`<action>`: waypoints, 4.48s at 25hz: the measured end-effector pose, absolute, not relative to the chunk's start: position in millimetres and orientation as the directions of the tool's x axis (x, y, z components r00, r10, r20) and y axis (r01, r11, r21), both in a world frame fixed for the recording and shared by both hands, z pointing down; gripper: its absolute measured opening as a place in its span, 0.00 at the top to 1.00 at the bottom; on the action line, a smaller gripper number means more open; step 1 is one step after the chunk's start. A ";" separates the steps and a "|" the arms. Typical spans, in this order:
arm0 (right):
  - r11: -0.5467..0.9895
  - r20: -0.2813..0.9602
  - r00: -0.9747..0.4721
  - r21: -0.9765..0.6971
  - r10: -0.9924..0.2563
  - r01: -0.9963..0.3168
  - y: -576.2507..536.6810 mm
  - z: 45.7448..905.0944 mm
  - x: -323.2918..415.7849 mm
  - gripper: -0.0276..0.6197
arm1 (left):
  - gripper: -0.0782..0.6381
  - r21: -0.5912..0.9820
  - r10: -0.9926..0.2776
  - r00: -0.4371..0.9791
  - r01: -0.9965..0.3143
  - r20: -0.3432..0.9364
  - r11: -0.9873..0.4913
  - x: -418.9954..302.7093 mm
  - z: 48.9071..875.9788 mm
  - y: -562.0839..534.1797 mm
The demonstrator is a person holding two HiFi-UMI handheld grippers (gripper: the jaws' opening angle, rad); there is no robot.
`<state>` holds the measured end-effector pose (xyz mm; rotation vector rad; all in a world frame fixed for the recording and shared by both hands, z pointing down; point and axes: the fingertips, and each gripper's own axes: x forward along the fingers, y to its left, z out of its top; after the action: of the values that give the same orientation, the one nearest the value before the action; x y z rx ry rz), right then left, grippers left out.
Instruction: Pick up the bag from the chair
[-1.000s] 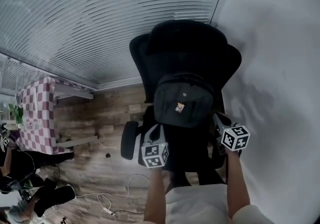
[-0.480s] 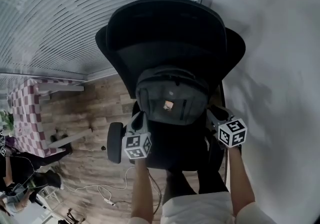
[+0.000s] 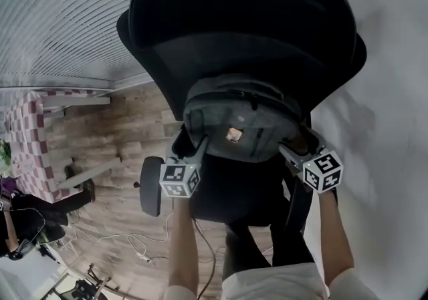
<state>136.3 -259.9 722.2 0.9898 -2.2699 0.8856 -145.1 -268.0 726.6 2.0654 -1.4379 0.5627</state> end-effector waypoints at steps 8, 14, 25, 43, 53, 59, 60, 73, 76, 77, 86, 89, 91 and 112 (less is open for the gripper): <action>0.569 0.634 -0.648 -0.371 -0.423 -0.734 -261.4 747.4 115.1 0.39 | 0.42 0.298 -0.679 0.453 -0.892 0.577 -0.340 -145.4 756.8 -292.9; 0.549 0.638 -0.635 -0.371 -0.435 -0.749 -262.9 772.1 108.9 0.39 | 0.42 0.312 -0.669 0.510 -0.860 0.541 -0.404 -138.2 760.6 -301.2; 0.543 0.612 -0.603 -0.313 -0.512 -0.779 -265.0 775.0 87.4 0.49 | 0.42 0.191 -0.658 0.468 -0.873 0.590 -0.449 -125.5 770.5 -300.8; 0.632 0.593 -0.590 -0.168 -0.548 -0.756 -197.4 688.0 37.5 0.74 | 0.52 0.181 -0.731 0.430 -0.899 0.531 -0.398 -162.1 707.9 -245.1; 0.687 0.557 -0.623 -0.123 -0.549 -0.716 -150.1 557.1 23.2 0.75 | 0.52 0.159 -0.768 0.404 -0.912 0.498 -0.377 -180.2 580.7 -187.9; 0.719 0.520 -0.653 -0.103 -0.550 -0.687 -112.5 484.5 21.5 0.75 | 0.53 0.136 -0.797 0.373 -0.926 0.475 -0.352 -183.6 503.9 -142.3; 0.726 0.518 -0.660 -0.103 -0.544 -0.680 -104.0 474.2 20.4 0.75 | 0.53 0.133 -0.799 0.367 -0.928 0.476 -0.347 -185.0 493.4 -132.2; 0.788 0.475 -0.721 -0.089 -0.505 -0.610 26.5 382.0 82.5 0.76 | 0.53 0.104 -0.845 0.301 -0.953 0.442 -0.285 -124.4 399.3 11.9; 0.795 0.462 -0.729 -0.079 -0.505 -0.601 62.9 369.4 100.6 0.76 | 0.53 0.105 -0.853 0.296 -0.955 0.430 -0.278 -106.8 386.6 48.9; 0.795 0.455 -0.732 -0.081 -0.507 -0.601 74.4 366.3 107.3 0.76 | 0.53 0.099 -0.853 0.296 -0.954 0.429 -0.281 -100.4 382.8 59.9; 0.796 0.430 -0.753 -0.119 -0.497 -0.594 158.6 358.1 138.1 0.76 | 0.53 0.069 -0.853 0.290 -0.955 0.434 -0.290 -69.6 371.0 145.1; 0.805 0.435 -0.757 -0.113 -0.488 -0.583 173.9 363.7 141.3 0.76 | 0.53 0.083 -0.856 0.286 -0.957 0.430 -0.278 -66.1 379.0 162.0; 0.810 0.442 -0.757 -0.106 -0.482 -0.577 182.5 365.1 145.8 0.76 | 0.53 0.094 -0.856 0.286 -0.958 0.430 -0.272 -61.7 383.0 172.5; 0.833 0.439 -0.774 -0.097 -0.455 -0.545 222.3 360.5 150.3 0.77 | 0.53 0.114 -0.873 0.269 -0.963 0.407 -0.243 -56.9 382.6 218.6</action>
<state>150.3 222.3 360.5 0.7456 -2.6104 0.3061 -56.9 218.6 382.6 2.2059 -1.6745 0.3712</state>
